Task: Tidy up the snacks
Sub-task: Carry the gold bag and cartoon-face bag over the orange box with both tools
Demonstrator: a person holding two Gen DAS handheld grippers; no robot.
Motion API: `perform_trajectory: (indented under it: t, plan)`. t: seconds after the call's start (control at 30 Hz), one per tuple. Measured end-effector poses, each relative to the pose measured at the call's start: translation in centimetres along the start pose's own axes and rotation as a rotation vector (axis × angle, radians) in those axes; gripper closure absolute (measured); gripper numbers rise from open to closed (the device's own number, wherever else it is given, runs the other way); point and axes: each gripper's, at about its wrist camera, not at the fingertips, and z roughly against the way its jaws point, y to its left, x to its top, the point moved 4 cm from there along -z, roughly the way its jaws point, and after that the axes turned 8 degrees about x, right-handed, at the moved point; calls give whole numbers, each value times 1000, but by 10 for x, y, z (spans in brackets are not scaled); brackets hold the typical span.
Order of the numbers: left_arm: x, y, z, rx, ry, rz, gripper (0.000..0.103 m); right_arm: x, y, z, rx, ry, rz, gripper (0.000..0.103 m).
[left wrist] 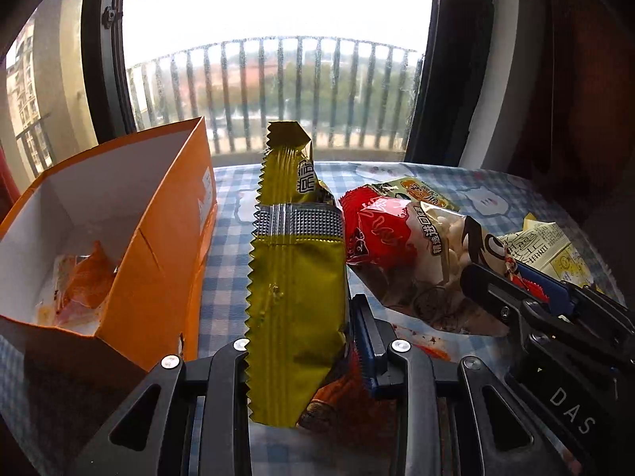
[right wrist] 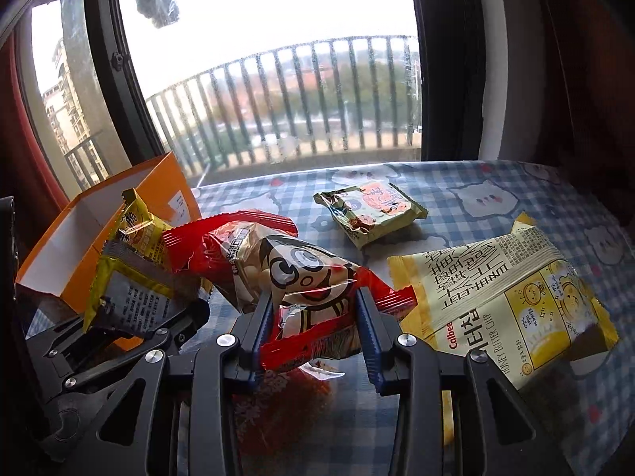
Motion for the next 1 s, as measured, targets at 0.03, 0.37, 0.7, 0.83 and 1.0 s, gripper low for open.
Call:
perform_trajectory:
  t: [0.03,0.37,0.7,0.83,1.0]
  plan:
    - [0,0,6,0,-9,1,73,0,2,5,2,-8,2,61]
    - [-5,6,57,-5,-74,23,73,10,27,55,9,-105,60,62]
    - [-12,21,102,-15,-146,79,73,23,61,105,35,-211,119,62]
    - [-5,34,122,-10,-176,95,73,26,76,117,40,-237,145,62]
    - [2,53,137,1,-214,111,73,33,96,126,54,-264,170,62]
